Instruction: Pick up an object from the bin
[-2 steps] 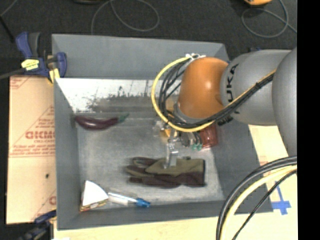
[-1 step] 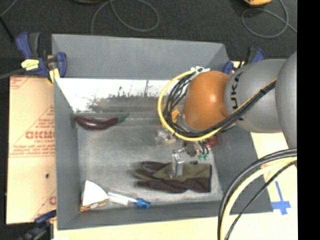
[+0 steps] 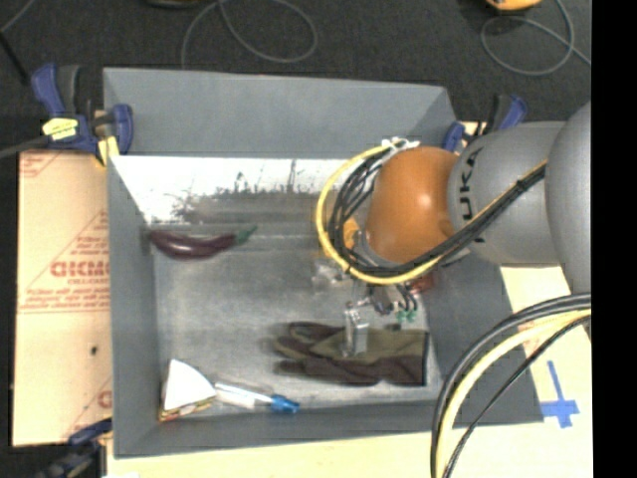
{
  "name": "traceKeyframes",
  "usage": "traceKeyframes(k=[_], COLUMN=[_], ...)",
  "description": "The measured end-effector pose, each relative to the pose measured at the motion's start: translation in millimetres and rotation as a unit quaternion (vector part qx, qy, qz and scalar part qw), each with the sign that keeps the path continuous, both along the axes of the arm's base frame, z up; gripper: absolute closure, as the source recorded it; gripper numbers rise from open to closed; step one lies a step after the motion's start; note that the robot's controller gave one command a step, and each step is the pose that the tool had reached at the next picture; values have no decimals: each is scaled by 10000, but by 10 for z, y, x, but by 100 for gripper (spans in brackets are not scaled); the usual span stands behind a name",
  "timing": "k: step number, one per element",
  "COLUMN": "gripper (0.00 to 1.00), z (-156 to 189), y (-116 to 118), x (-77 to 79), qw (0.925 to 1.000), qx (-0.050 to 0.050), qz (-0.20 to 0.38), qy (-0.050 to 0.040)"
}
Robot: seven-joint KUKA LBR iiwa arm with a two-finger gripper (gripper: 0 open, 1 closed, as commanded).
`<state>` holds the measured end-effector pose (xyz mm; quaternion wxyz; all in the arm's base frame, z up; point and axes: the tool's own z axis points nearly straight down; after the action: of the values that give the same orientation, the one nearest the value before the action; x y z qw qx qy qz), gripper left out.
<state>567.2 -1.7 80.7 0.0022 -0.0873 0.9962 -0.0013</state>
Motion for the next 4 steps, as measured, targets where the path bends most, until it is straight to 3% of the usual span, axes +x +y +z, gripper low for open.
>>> traceKeyframes(k=[1, 2, 4], gripper=[100, 100, 100], z=[-96, -96, -30], y=[670, 670, 649], x=[-339, -339, -197], qw=[9984, 9984, 9983], qx=[35, 35, 37], qz=[-559, -559, -583], qy=[-8, -8, -18])
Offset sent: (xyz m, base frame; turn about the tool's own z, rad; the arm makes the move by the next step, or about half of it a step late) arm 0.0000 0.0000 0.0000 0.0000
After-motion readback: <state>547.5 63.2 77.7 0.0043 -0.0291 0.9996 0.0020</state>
